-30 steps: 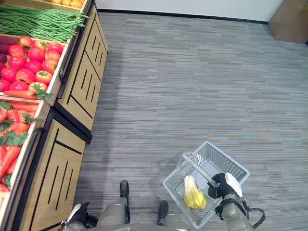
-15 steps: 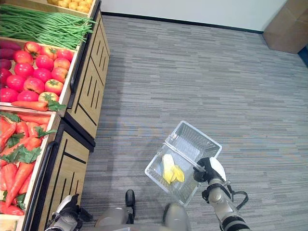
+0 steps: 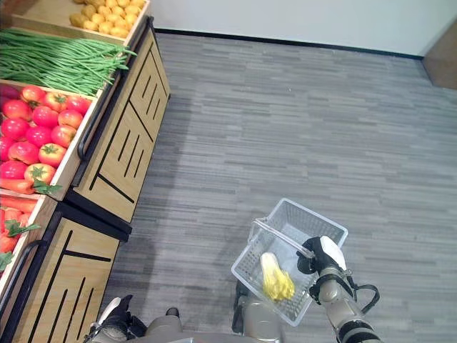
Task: Get the vegetables into the basket
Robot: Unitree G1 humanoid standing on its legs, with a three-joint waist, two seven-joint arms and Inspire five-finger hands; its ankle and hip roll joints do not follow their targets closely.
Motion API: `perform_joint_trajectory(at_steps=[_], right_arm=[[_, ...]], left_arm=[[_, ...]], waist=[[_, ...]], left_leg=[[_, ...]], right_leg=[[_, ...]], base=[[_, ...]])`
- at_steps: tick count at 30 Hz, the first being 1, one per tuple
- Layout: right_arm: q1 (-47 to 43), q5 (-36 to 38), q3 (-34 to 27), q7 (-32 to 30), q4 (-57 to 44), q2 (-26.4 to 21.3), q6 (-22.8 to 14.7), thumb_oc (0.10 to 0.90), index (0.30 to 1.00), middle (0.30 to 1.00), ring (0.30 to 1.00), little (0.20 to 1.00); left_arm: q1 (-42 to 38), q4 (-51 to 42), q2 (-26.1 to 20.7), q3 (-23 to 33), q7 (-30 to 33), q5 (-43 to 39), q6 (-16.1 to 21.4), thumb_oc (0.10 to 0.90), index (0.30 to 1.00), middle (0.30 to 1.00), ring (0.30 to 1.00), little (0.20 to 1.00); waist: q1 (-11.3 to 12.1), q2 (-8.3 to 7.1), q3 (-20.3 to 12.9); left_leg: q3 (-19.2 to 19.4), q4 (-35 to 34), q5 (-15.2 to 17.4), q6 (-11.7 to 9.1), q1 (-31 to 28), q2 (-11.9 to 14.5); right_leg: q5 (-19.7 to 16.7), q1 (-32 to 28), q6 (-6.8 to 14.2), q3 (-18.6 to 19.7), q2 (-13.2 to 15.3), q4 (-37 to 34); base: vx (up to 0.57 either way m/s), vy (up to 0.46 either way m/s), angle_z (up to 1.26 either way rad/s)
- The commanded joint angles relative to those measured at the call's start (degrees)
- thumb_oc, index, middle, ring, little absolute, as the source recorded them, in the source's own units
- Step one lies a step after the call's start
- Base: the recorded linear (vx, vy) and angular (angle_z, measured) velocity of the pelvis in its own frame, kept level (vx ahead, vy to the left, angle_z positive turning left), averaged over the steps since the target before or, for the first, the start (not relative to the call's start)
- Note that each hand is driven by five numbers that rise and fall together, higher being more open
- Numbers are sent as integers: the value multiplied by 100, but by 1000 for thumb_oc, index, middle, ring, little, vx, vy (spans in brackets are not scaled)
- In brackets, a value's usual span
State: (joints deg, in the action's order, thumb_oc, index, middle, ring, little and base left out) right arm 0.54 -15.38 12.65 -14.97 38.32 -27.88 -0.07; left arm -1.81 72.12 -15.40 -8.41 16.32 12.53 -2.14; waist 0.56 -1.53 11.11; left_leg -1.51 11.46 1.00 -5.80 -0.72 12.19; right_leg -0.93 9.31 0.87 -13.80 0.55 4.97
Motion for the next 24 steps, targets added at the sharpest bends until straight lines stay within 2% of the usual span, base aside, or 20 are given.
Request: perform_joint_trajectory(at_steps=[1,3,5,6,8,9,10,11,13,18,24], right_arm=[[-85,18,-272,-291,-612,-311,-382,400,300,300,300,300],[-44,48,-313,-346,-541,-377,-389,400,300,300,300,300],[-25,56,-342,-356,-565,-398,-370,400,300,300,300,300],[39,91,-397,-398,-607,-390,-352,400,300,300,300,300],[88,132,-474,-440,-557,-390,-347,400,300,300,300,300],[88,132,-474,-440,-557,-390,-347,400,300,300,300,300],[136,100,-504,-488,-560,-399,-330,400,300,300,300,300],[141,100,-505,-488,-562,-400,-330,400,300,300,300,300],[170,54,-468,-499,-536,-374,-341,400,300,300,300,300],[167,-61,-425,-431,-464,-242,-299,400,300,300,300,300],[44,-66,-394,-403,-366,-129,-259,400,300,300,300,300]], left_arm=[[-25,-214,-231,39,189,-130,-24,900,1000,1000,1000,1000],[-92,-300,-190,-12,217,-181,-19,900,1000,1000,1000,1000],[-123,-290,-182,-18,211,-209,-36,900,1000,1000,1000,1000],[-173,-358,-168,-70,221,-218,-48,900,1000,1000,1000,1000],[-217,-381,-169,-125,232,-195,-48,900,1000,1000,1000,1000],[-217,-381,-169,-125,232,-195,-48,900,1000,1000,1000,1000],[-203,-378,-163,-136,266,-185,-45,900,1000,1000,1000,1000],[-199,-378,-161,-139,267,-185,-45,900,1000,1000,1000,1000],[-156,-345,-188,-137,263,-134,-50,900,1000,1000,1000,1000],[-102,-305,-231,-104,236,-95,-49,900,1000,1000,1000,1000],[-143,-446,-350,-203,197,-42,8,900,1000,1000,1000,1000]], waist=[[-99,-236,-42],[-97,-235,17],[-119,-223,25],[-121,-204,68],[-114,-222,83],[-114,-222,83],[-48,-194,98],[-47,-197,92],[71,-192,109],[80,-245,15],[114,-441,30]], left_leg=[[155,104,-153,46,-184,-550],[186,669,-438,-25,127,-499],[312,688,-555,-25,167,-402],[439,437,-602,9,309,-347],[589,13,-404,77,615,-384],[589,13,-404,77,615,-384],[671,-582,-528,79,1115,-367],[674,-613,-542,75,1098,-371],[641,-716,-846,4,1341,-305],[847,-809,-598,157,1057,-499],[1035,-441,-132,403,1015,-723]], right_leg=[[-407,210,544,365,473,53],[-250,38,404,252,436,9],[-158,-27,359,188,415,21],[-58,-120,365,119,428,25],[9,-227,432,30,519,-32],[9,-227,432,30,519,-32],[125,-404,503,68,559,-83],[132,-405,503,69,561,-82],[232,-620,499,208,547,-85],[228,-691,624,393,700,41],[48,-624,818,609,938,175]], base=[[81,-135,12],[120,-167,5],[110,-100,31],[97,-27,39],[114,-5,30],[224,100,52],[180,89,44],[237,113,24],[208,97,-11],[207,177,-38],[121,171,-22]])
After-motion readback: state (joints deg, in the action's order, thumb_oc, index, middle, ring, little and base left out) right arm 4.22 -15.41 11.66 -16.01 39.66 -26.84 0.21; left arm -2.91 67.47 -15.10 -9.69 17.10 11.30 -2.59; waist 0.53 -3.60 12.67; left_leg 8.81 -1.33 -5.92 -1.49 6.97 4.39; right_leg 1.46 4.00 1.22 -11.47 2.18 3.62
